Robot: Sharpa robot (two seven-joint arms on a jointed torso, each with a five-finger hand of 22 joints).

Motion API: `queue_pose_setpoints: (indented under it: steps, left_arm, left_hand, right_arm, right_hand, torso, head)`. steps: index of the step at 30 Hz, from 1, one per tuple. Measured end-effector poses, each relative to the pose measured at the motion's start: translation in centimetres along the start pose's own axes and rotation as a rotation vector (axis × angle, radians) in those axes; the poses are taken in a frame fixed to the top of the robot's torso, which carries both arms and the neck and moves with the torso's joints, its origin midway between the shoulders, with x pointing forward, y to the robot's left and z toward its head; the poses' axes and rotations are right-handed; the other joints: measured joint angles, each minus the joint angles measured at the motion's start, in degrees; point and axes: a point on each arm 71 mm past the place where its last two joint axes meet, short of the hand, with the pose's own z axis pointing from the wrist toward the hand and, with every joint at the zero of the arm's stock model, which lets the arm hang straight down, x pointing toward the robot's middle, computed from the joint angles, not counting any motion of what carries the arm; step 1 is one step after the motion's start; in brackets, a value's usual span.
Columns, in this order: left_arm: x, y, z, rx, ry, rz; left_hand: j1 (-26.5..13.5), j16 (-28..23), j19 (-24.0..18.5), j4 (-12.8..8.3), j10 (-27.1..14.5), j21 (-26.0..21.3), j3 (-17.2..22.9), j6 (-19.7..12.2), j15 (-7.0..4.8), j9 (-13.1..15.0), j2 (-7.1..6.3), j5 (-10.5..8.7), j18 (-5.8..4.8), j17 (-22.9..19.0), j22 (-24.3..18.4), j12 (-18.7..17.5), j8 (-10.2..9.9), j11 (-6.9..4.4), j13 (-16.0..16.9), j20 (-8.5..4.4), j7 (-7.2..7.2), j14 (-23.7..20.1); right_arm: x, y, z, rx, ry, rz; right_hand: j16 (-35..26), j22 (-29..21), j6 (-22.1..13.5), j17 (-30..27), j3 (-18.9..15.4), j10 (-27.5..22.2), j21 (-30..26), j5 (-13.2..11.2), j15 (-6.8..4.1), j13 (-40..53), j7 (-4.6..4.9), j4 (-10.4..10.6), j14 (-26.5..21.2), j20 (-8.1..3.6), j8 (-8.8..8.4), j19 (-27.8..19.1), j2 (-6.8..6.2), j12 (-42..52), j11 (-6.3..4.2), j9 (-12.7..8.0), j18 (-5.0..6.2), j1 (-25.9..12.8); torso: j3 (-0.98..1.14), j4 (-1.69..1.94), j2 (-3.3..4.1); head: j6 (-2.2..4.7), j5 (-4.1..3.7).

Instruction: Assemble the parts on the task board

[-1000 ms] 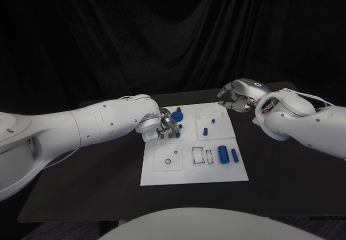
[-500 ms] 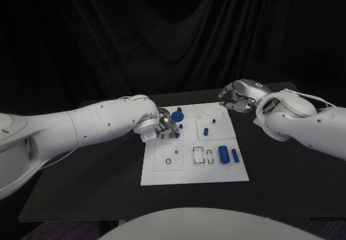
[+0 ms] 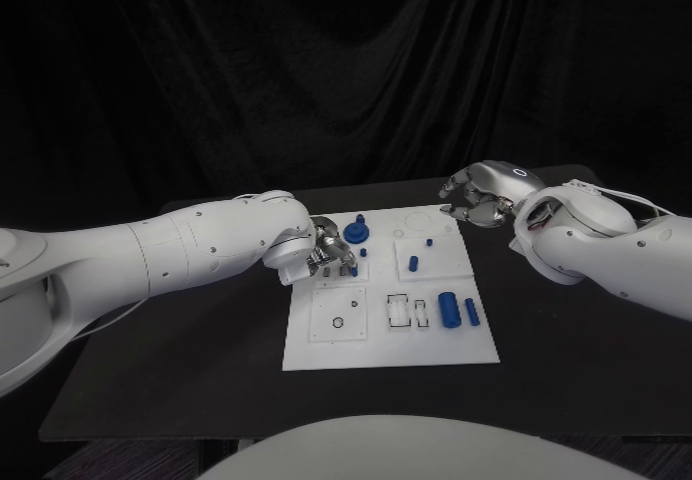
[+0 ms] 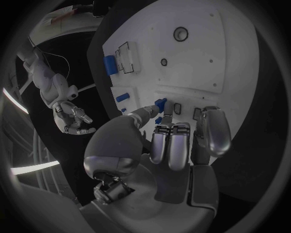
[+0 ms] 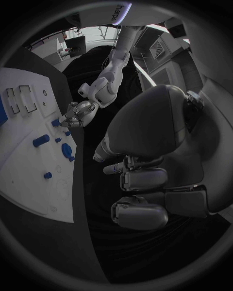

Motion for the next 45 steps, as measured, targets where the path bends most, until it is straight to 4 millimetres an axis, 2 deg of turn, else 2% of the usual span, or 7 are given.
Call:
queue_pose_setpoints:
  steps: [9,17,19,26,33,41,45]
  left_arm:
    - [-0.1,0.2,0.0,0.0,-0.001,-0.003]
    - [0.0,0.3,0.0,0.003,-0.001,-0.004]
    - [0.0,0.4,0.0,0.004,-0.001,-0.004]
    - [0.0,0.6,-0.1,0.013,-0.004,-0.009]
    - [-0.2,1.2,-0.4,0.03,-0.024,-0.025]
    - [-0.2,1.6,-1.1,0.071,-0.057,-0.047]
    - [-0.1,1.4,-1.2,0.085,-0.068,-0.053]
  left_hand:
    - [-0.23,0.0,0.0,-0.25,0.0,0.0,0.24,0.0,0.0,0.11,-0.22,0.0,0.0,0.0,0.0,0.0,0.0,0.0,0.0,0.0,0.0,0.0]
    - [-1.69,0.0,-0.21,-0.01,-0.2,-0.25,0.63,-0.15,0.0,0.48,-1.02,-2.49,0.0,0.0,0.0,0.0,0.0,0.2,0.0,0.21,0.15,0.0]
    - [-2.14,0.0,-0.21,-0.01,-0.2,-0.3,0.63,-0.21,0.0,0.48,-0.87,-2.84,0.0,0.0,0.0,0.0,0.0,0.2,0.0,0.21,0.21,0.0]
    - [-3.65,0.0,-0.21,0.62,-0.01,-0.3,0.0,-0.42,0.21,0.55,-1.81,-3.93,0.0,0.0,0.0,0.0,-0.39,0.39,0.0,0.21,0.42,-0.21]
    - [-6.25,0.0,-0.21,2.55,-0.21,-0.3,-1.93,-0.41,0.41,0.54,-2.9,-5.56,0.0,0.0,0.0,0.0,-0.82,0.6,0.0,0.21,0.41,0.0]
    - [-7.68,0.0,-0.21,4.93,-0.21,-0.3,-4.32,-0.41,0.41,0.76,-3.26,-8.53,0.0,0.0,0.0,0.0,-0.84,0.6,0.0,0.21,0.41,0.0]
    - [-8.32,0.0,-0.21,6.5,-0.21,-0.3,-6.22,-0.41,0.41,0.93,-3.15,-10.04,0.0,0.0,0.0,0.0,-0.84,0.6,0.0,0.21,0.41,0.0]
  right_arm:
    - [0.1,-0.1,0.0,0.004,0.006,0.0]
    - [0.1,-0.1,-0.1,0.005,0.01,-0.001]
    - [0.1,-0.1,-0.1,0.006,0.01,-0.001]
    - [0.1,-0.2,-0.1,0.009,0.012,-0.001]
    - [0.1,-0.3,-0.2,0.014,0.013,-0.001]
    - [0.1,-0.6,-0.4,0.023,0.015,-0.001]
    - [0.2,-0.6,-0.4,0.025,0.018,-0.001]
  right_hand:
    - [0.0,0.0,0.0,0.0,0.0,0.0,0.0,0.0,0.0,0.04,0.0,0.0,0.0,0.2,0.0,0.2,0.0,0.0,0.0,-0.01,0.0,0.0]
    - [0.0,0.0,0.0,0.0,0.0,0.0,0.0,0.0,0.0,0.03,0.0,0.0,0.0,0.2,0.0,0.2,0.0,0.0,0.0,-0.07,0.0,0.0]
    - [0.0,0.0,0.0,0.0,0.0,0.0,0.0,0.0,0.0,0.03,0.0,0.0,0.0,0.2,0.0,0.2,0.0,0.0,0.0,-0.07,-0.01,0.0]
    - [0.0,0.05,0.0,0.0,0.0,0.0,0.0,0.0,0.0,0.03,0.0,0.0,0.0,0.2,0.0,0.2,0.0,0.0,0.0,-0.07,0.0,0.0]
    - [0.0,0.04,0.0,0.0,0.0,0.0,0.0,0.0,0.19,0.02,0.0,0.0,-0.2,0.2,0.0,0.2,0.0,0.0,0.0,-0.13,0.0,0.0]
    - [0.0,0.04,0.0,0.0,0.0,0.0,0.0,0.0,0.19,0.02,0.0,0.0,-0.2,0.2,0.0,0.2,0.0,0.0,0.0,-0.18,0.0,0.0]
    - [0.0,0.03,0.0,0.0,0.0,0.0,0.0,0.0,0.19,0.02,0.0,0.0,-0.2,0.2,0.0,0.2,0.0,0.0,0.0,-0.17,-0.01,0.0]
  torso:
    - [0.02,-0.05,0.02]
    - [0.05,-0.08,0.04]
    - [0.05,-0.09,0.04]
    - [0.05,-0.1,0.03]
    - [0.04,-0.15,-0.02]
    - [0.02,-0.12,-0.07]
    - [0.03,-0.1,-0.09]
  head:
    - [0.0,0.26]
    - [0.0,0.28]
    - [0.0,0.31]
    - [0.0,0.27]
    - [0.0,0.0]
    - [0.0,-0.15]
    - [0.0,0.04]
